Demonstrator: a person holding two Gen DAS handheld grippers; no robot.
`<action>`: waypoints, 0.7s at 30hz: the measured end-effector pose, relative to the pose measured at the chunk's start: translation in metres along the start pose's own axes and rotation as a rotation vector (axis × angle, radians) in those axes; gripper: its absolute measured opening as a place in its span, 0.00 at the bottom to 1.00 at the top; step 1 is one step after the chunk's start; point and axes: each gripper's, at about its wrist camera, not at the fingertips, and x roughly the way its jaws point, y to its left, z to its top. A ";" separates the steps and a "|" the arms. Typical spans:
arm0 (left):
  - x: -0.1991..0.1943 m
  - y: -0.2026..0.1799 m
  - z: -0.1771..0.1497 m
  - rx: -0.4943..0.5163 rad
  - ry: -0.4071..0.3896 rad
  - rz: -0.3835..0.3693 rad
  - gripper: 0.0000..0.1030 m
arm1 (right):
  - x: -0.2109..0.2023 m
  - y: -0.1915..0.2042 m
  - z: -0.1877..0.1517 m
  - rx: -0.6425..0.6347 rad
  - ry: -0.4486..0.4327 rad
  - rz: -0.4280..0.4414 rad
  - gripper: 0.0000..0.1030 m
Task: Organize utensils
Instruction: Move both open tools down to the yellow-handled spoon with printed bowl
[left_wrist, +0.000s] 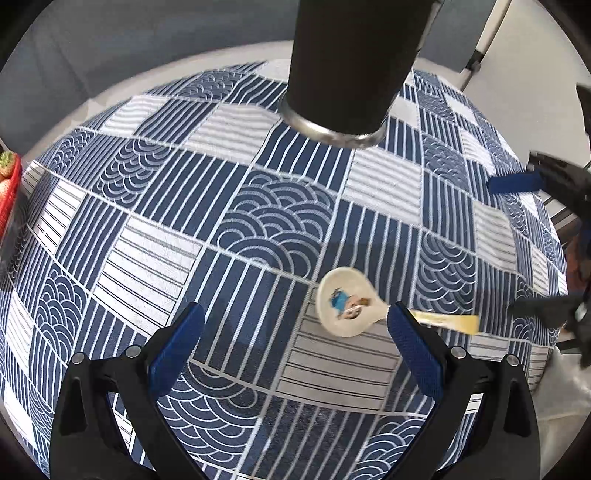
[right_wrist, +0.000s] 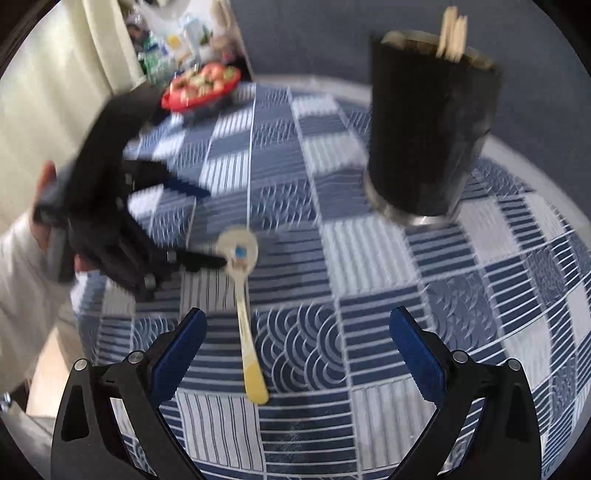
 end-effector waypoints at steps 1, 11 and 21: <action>0.001 0.001 0.000 -0.004 0.000 -0.004 0.94 | 0.009 0.003 -0.004 -0.004 0.017 -0.003 0.92; 0.014 0.006 0.002 0.009 -0.017 0.055 0.94 | 0.052 0.017 -0.015 -0.040 0.103 -0.020 0.94; 0.015 0.006 -0.002 0.028 -0.063 0.093 0.96 | 0.056 0.028 -0.032 -0.110 0.031 -0.101 0.94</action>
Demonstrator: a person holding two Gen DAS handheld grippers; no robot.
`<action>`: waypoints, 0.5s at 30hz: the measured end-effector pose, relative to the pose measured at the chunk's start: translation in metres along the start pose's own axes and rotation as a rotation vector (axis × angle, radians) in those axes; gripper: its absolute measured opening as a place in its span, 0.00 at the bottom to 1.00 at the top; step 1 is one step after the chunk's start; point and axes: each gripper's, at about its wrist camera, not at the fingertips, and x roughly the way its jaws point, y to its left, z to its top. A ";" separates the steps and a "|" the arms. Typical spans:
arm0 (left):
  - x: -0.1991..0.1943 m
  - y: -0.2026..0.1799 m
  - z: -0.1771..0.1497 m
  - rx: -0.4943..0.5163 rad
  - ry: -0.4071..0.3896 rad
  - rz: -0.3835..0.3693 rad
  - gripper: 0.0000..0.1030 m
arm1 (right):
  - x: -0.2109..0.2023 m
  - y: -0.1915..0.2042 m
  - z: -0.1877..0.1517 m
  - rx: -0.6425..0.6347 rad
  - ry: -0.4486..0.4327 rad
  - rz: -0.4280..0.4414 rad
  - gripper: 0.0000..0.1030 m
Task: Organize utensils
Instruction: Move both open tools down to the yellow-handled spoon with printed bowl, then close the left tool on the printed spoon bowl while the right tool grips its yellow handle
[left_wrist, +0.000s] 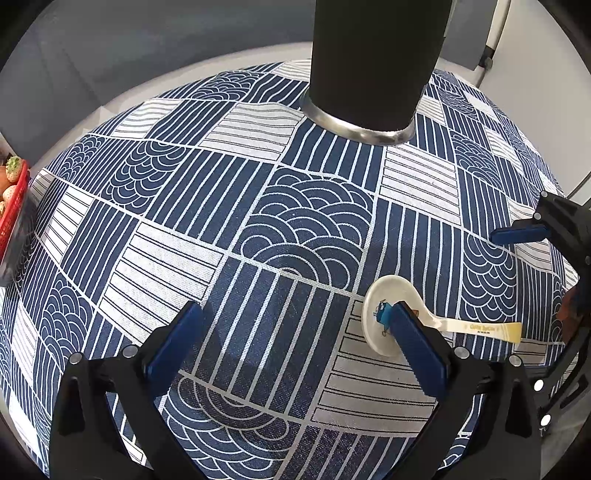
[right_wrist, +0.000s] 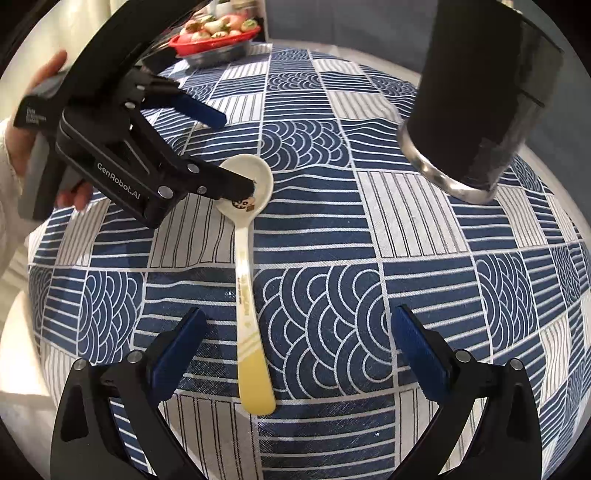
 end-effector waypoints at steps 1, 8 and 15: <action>-0.001 0.000 -0.001 -0.005 -0.002 0.000 0.96 | 0.000 0.000 0.000 -0.002 0.001 -0.001 0.94; 0.000 -0.001 0.000 -0.043 -0.014 0.018 0.96 | 0.000 0.000 0.007 -0.003 0.043 -0.005 0.94; -0.001 -0.005 0.000 -0.085 -0.014 0.041 0.93 | 0.004 0.002 0.011 0.017 0.071 -0.027 0.92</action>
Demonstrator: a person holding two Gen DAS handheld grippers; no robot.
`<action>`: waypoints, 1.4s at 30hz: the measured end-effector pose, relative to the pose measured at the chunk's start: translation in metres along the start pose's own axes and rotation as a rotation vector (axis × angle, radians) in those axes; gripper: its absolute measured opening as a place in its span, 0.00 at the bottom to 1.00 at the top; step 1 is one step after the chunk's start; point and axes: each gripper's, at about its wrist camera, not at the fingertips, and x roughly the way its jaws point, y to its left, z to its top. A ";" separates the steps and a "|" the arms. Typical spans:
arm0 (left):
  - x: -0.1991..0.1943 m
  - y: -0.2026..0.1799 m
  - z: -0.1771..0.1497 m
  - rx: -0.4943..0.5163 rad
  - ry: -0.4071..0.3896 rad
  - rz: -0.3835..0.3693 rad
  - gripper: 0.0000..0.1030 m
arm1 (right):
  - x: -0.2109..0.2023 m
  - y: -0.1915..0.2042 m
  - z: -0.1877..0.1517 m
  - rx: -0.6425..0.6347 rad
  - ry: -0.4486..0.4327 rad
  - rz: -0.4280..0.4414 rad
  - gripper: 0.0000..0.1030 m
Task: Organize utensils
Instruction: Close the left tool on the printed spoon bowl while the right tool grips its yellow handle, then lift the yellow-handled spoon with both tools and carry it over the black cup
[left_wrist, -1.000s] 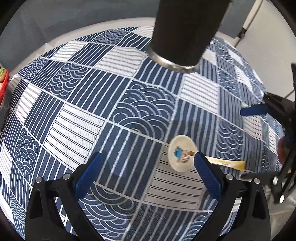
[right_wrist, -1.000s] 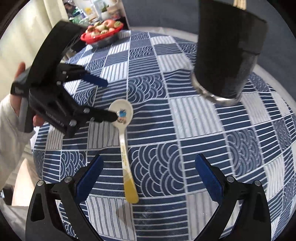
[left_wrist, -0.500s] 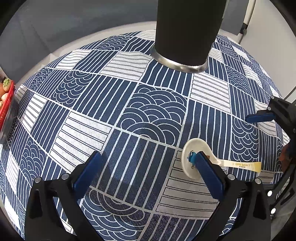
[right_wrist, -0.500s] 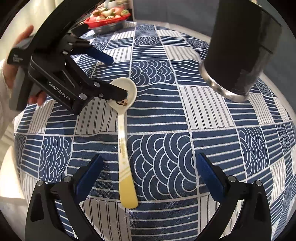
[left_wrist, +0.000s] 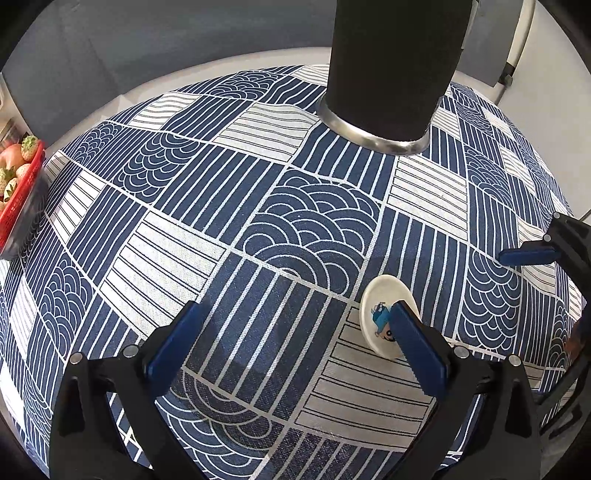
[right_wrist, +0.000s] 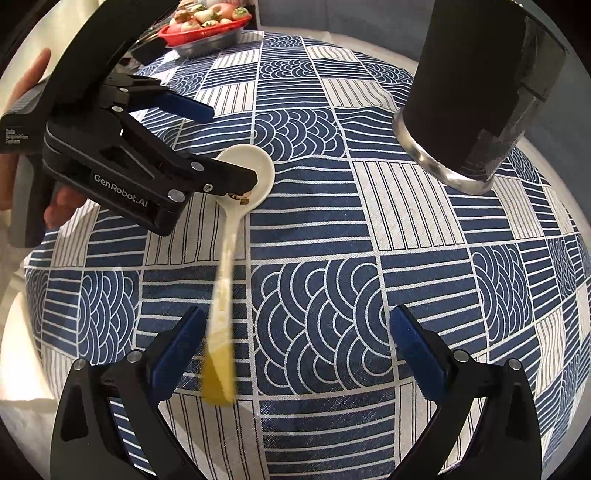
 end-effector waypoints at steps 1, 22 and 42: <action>-0.001 -0.001 0.000 0.004 -0.001 -0.003 0.92 | 0.000 0.000 -0.001 -0.001 0.001 0.000 0.91; -0.013 -0.015 -0.002 -0.011 0.025 -0.200 0.10 | -0.017 0.009 -0.004 -0.138 -0.016 0.058 0.11; -0.097 -0.012 0.044 0.073 -0.114 -0.074 0.07 | -0.070 0.002 0.033 -0.131 -0.139 0.106 0.10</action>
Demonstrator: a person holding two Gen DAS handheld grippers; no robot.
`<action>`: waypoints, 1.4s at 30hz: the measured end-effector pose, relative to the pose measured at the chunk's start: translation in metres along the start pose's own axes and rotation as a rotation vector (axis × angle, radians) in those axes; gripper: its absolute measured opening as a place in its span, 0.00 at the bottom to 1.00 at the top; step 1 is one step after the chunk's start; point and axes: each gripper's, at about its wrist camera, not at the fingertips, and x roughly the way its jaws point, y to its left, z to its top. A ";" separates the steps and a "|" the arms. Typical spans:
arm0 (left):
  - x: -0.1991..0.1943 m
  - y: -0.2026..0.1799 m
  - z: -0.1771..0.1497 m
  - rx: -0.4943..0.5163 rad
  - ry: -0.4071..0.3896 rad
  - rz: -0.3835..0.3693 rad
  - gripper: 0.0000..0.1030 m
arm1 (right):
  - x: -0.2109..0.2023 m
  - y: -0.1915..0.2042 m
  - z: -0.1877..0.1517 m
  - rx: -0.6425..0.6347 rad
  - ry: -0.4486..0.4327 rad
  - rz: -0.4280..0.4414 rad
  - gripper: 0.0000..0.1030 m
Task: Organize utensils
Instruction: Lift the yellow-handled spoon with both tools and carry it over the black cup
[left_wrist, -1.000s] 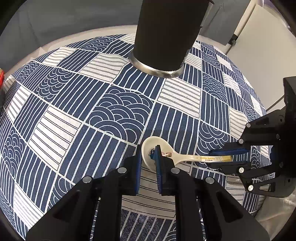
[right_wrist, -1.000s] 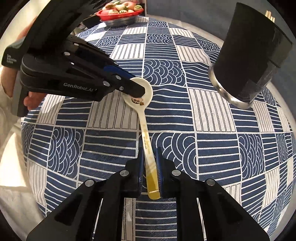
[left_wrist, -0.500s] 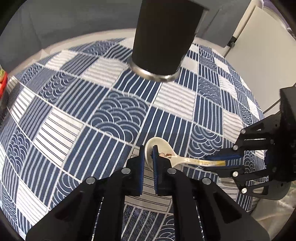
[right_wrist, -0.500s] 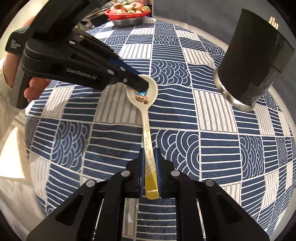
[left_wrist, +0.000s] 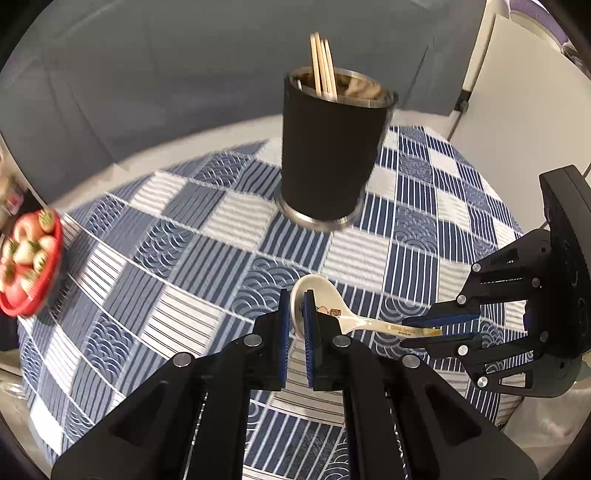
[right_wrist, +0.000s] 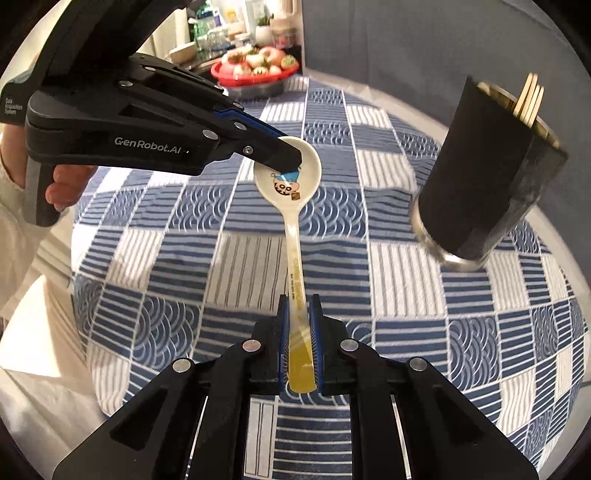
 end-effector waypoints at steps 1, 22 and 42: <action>-0.005 0.000 0.004 0.008 -0.008 0.009 0.07 | -0.004 -0.001 0.004 -0.002 -0.010 -0.003 0.10; -0.101 -0.019 0.107 0.163 -0.202 0.180 0.08 | -0.093 -0.038 0.087 -0.002 -0.259 -0.116 0.10; -0.095 -0.022 0.203 0.225 -0.210 0.253 0.07 | -0.101 -0.114 0.123 0.058 -0.401 -0.061 0.10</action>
